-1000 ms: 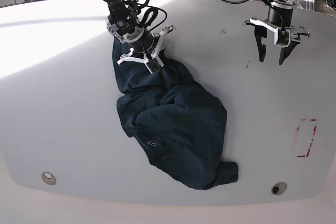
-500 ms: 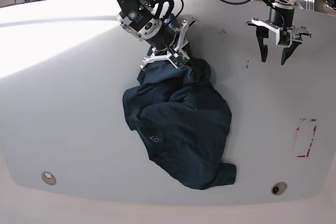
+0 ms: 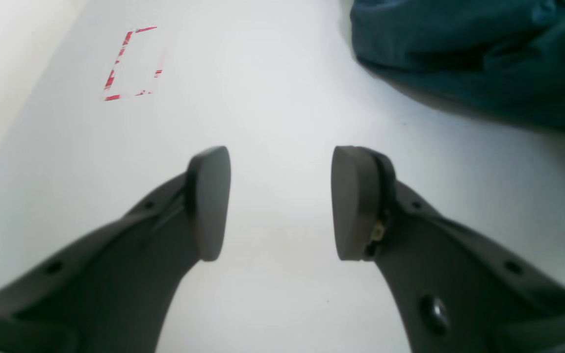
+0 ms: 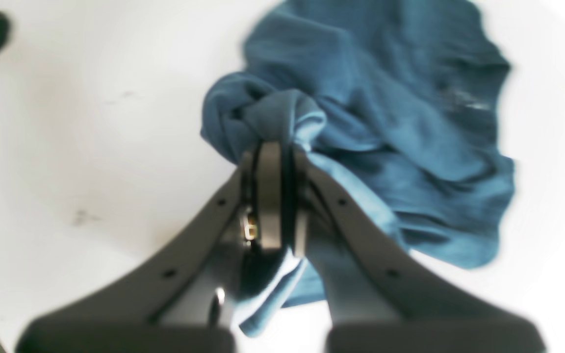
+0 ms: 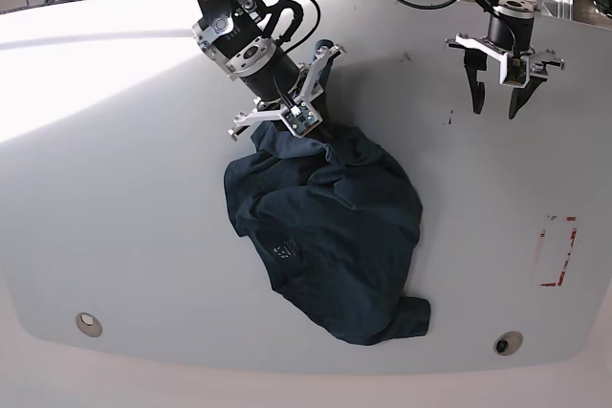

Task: Fold the T-shirt properly
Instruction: 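Lift and drag the gripped fabric with the right gripper, spreading the shirt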

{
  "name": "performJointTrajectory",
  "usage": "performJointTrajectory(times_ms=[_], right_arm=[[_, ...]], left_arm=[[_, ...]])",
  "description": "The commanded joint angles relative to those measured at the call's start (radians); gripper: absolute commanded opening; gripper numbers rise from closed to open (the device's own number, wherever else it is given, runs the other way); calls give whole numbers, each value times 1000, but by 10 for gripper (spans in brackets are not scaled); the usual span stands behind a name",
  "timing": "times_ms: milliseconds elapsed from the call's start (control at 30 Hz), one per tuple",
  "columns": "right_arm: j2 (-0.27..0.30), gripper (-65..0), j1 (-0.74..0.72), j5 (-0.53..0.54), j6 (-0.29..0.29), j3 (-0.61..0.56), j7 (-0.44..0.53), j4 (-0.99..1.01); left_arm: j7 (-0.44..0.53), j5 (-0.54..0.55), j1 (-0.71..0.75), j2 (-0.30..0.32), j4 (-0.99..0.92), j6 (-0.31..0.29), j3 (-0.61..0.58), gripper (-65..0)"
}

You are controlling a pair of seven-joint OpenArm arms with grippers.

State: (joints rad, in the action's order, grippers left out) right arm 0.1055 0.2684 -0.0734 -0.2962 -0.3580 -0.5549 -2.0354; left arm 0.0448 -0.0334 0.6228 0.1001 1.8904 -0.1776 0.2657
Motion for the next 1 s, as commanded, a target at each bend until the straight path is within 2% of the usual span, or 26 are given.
performJointTrajectory(times_ms=[0,367,433,500,700,833,900,967], right_arm=[[-10,-648,13,5,-5,22,25,-36],[-4,-643,96,21,-7,162,38,-98],[-4,-642,99,20,-6,191,40,-98],[-5,-640,99,23,-2,250,52,-87],[-7,-633,80,52,-3,336,67,-68],[-4,-631,43,108,-4,383,81,-50],[9,-643,8,215,-4,435,99,-49],[14,-643,-10,253,-3,457,100,-41]], left_arm=[[24,5,1,3,16,6,3,-343],[14,11,-3,3,20,-22,4,-345],[10,12,-9,3,21,-46,5,-344],[1,18,-34,3,26,-132,0,-341],[-12,25,-68,3,30,-210,-12,-339],[-23,28,-95,3,34,-219,-34,-339],[-38,26,-129,1,31,-221,-64,-335],[-42,26,-142,1,32,-215,-78,-336]])
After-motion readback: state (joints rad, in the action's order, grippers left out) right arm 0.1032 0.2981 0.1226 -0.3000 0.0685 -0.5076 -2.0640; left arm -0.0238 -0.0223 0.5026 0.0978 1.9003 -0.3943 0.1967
